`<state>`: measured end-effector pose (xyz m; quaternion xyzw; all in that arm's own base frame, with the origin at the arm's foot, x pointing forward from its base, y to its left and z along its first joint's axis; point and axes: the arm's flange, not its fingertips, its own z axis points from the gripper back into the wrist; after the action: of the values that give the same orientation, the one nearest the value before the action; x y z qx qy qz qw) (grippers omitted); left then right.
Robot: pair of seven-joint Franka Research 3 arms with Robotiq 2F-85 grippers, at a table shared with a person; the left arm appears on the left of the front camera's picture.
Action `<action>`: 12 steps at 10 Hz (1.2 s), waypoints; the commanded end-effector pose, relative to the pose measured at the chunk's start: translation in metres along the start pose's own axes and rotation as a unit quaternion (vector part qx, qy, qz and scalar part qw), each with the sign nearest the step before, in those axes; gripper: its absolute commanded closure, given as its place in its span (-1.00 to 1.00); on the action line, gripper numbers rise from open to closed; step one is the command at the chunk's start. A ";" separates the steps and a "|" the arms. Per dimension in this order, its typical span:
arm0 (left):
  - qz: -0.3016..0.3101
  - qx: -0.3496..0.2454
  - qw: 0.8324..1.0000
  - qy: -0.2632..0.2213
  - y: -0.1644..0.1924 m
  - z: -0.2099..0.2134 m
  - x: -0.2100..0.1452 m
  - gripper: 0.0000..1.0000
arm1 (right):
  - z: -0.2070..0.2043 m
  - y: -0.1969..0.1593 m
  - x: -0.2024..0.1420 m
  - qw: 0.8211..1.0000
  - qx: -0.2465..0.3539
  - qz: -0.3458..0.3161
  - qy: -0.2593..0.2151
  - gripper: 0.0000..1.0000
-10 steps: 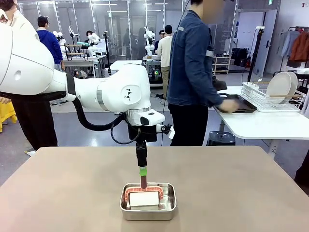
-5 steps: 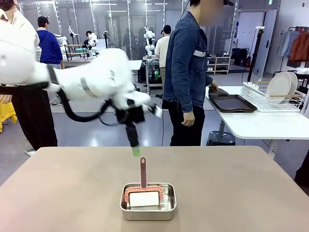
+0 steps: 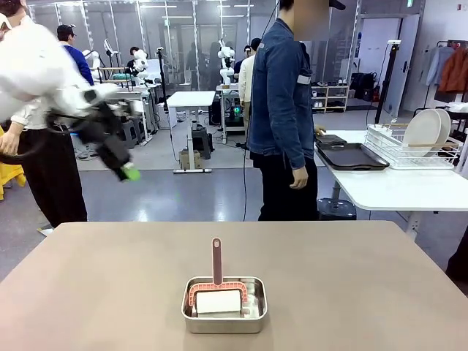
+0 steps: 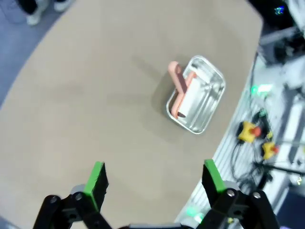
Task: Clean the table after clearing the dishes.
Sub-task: Place the Lint Roller back on top of the Airtight Container.
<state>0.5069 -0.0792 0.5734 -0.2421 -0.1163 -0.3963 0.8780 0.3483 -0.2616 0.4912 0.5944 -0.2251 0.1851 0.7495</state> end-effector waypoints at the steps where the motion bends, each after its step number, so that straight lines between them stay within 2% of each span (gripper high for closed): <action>1: 0.106 0.035 0.991 -0.077 0.007 0.031 -0.076 -1.00 | 0.000 0.002 -0.001 1.000 0.002 0.010 0.005 -1.00; 3: 0.200 0.052 0.968 -0.143 0.027 0.079 -0.171 -1.00 | 0.000 0.002 -0.001 1.000 0.002 0.010 0.005 -1.00; 5: 0.249 0.027 0.952 -0.176 0.043 0.108 -0.256 -1.00 | 0.000 0.002 -0.001 1.000 0.002 0.010 0.005 -1.00; 7: 0.316 0.010 0.921 -0.226 0.062 0.127 -0.328 -1.00 | 0.000 0.002 -0.001 1.000 0.002 0.010 0.005 -1.00; 9: 0.308 -0.032 0.907 -0.285 0.076 0.121 -0.367 -1.00 | 0.000 0.002 -0.001 1.000 0.002 0.010 0.005 -1.00; 11: 0.347 -0.012 0.890 -0.295 0.082 0.113 -0.388 -1.00 | 0.000 0.002 -0.001 1.000 0.002 0.010 0.005 -1.00; 12: 0.358 -0.004 0.885 -0.297 0.084 0.109 -0.382 -1.00 | 0.000 0.002 -0.001 1.000 0.002 0.010 0.005 -1.00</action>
<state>0.3114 0.2775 0.4879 -0.3862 -0.2643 0.0230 0.8835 0.3487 -0.2609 0.4910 0.5948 -0.2244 0.1857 0.7493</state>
